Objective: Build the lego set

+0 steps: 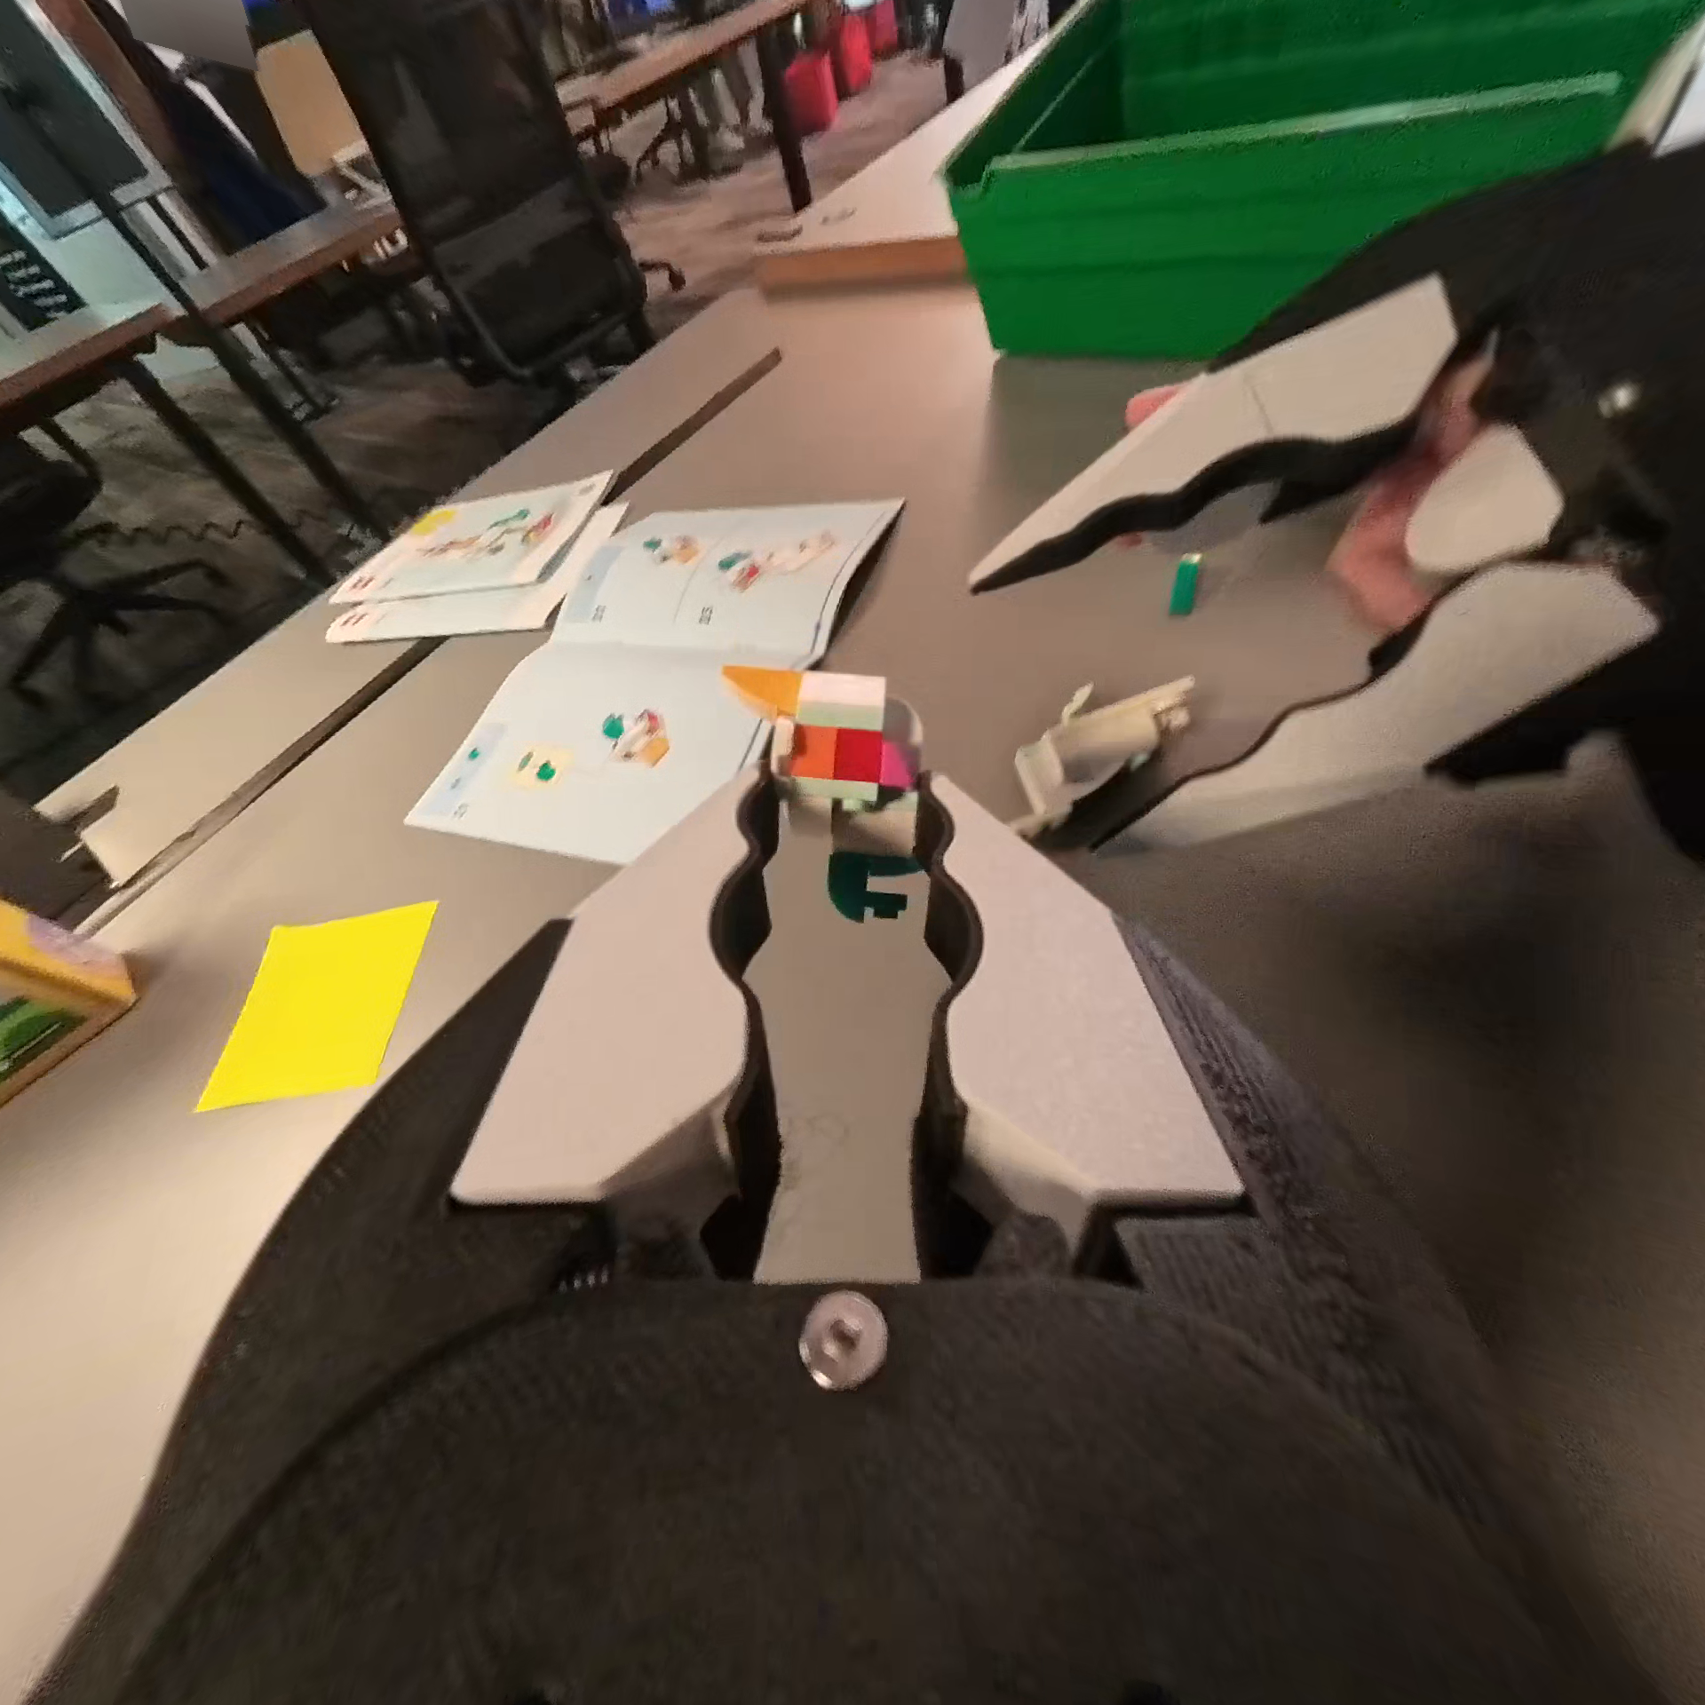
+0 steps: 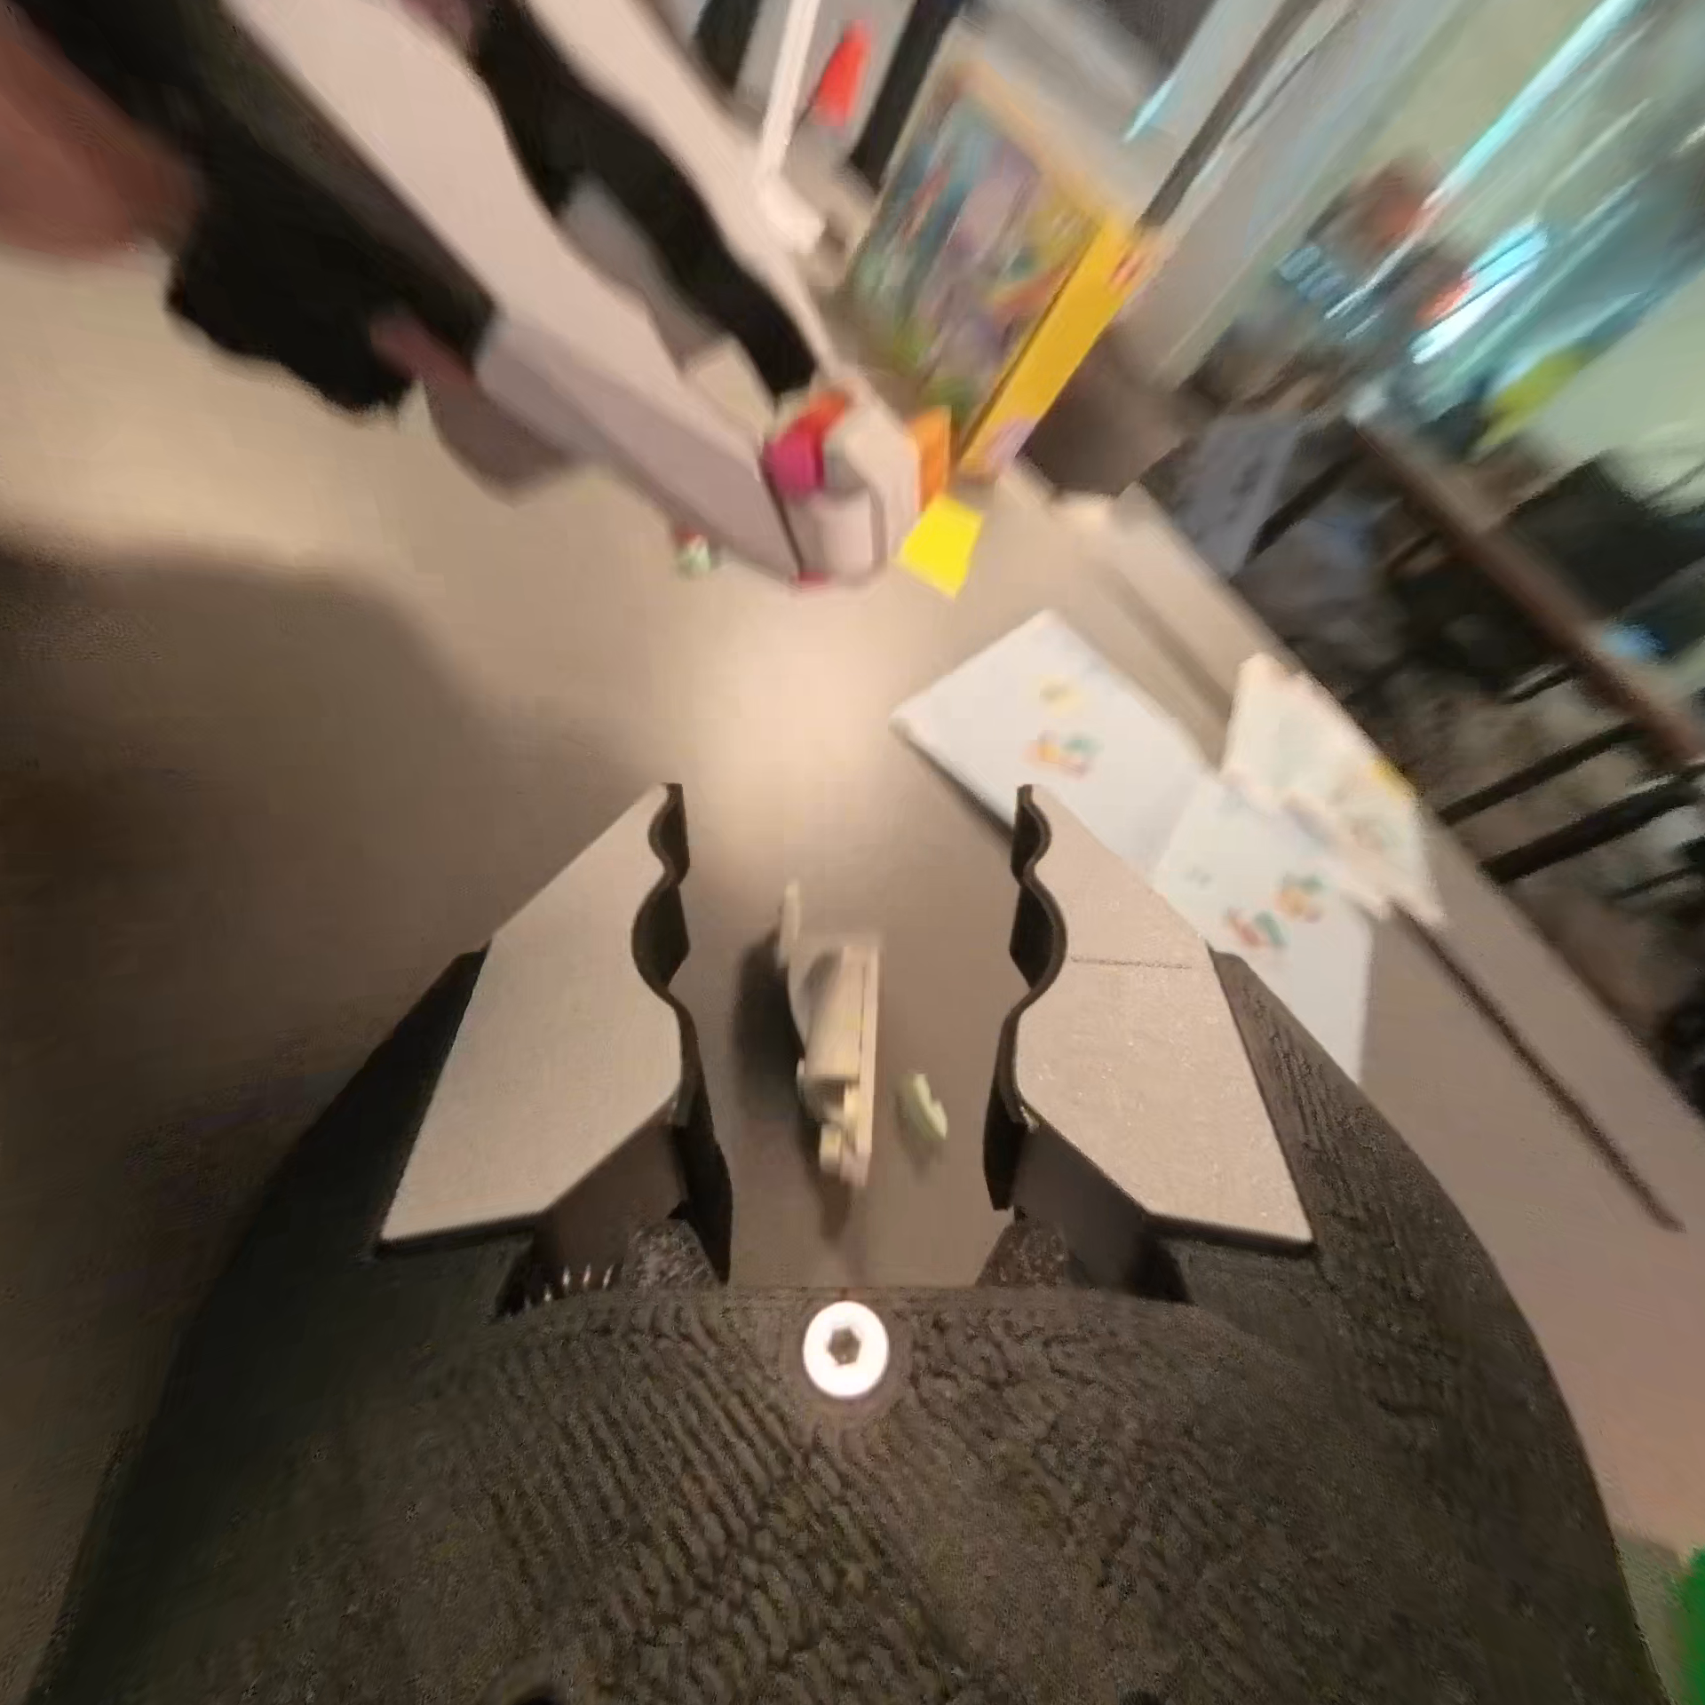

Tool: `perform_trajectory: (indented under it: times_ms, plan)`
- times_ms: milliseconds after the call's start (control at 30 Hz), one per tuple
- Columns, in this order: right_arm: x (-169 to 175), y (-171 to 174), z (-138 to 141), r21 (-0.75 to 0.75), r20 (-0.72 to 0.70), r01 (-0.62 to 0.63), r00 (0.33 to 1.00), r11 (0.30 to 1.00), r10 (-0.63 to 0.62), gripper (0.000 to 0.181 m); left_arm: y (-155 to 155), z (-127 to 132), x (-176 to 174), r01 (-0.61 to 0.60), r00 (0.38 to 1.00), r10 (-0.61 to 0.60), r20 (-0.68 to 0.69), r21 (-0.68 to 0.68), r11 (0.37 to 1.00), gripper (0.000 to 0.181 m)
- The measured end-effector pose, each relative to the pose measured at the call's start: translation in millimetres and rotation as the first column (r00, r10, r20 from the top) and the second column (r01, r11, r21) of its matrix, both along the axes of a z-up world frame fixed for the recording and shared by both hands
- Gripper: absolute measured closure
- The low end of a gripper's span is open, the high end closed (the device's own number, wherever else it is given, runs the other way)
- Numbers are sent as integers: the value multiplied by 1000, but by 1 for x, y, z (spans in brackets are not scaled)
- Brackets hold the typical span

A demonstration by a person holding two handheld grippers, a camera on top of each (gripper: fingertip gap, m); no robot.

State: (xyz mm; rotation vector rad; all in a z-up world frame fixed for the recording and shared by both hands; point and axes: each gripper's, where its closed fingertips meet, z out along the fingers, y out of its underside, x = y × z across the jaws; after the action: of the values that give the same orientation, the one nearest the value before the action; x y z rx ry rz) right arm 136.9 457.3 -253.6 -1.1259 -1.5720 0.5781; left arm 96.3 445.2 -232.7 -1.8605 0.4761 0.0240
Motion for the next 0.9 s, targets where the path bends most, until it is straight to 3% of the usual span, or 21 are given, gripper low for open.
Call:
perform_trajectory:
  times_ms: [133, 300, 400, 467, 567, 733, 800, 900]
  plan:
    - [15, 10, -41, -41, 296, -76, 951, 996, 85, 129, -5, -17, -7, -2, 1000, 0, -29, -63, 998, 153]
    - [19, 21, -59, -100, 416, -53, 905, 994, 90, 134, -7, -30, -5, 12, 999, -15, -32, -96, 995, 152]
    - [16, 21, -63, -143, 418, -52, 902, 988, 108, 145, -5, -34, -4, 14, 1000, -16, -24, -77, 997, 152]
    - [9, 27, -56, -126, 366, -21, 928, 992, 66, 155, -1, -34, -5, 13, 1000, -13, -21, -33, 999, 152]
    - [-13, 29, -17, -91, 138, 10, 990, 996, 2, 159, 4, -26, -15, -22, 997, 29, -76, 89, 996, 153]
    - [-46, 26, 44, 89, -170, 84, 983, 992, -68, 159, 10, 14, -35, -63, 971, 148, -190, 392, 918, 153]
    - [-58, 26, 56, 150, -223, 107, 972, 983, -72, 159, 17, 11, -45, -82, 957, 183, -224, 395, 915, 153]
    - [-68, 38, 51, 233, -226, 180, 966, 956, -127, 159, 28, -1, -56, -112, 944, 216, -250, 372, 921, 153]
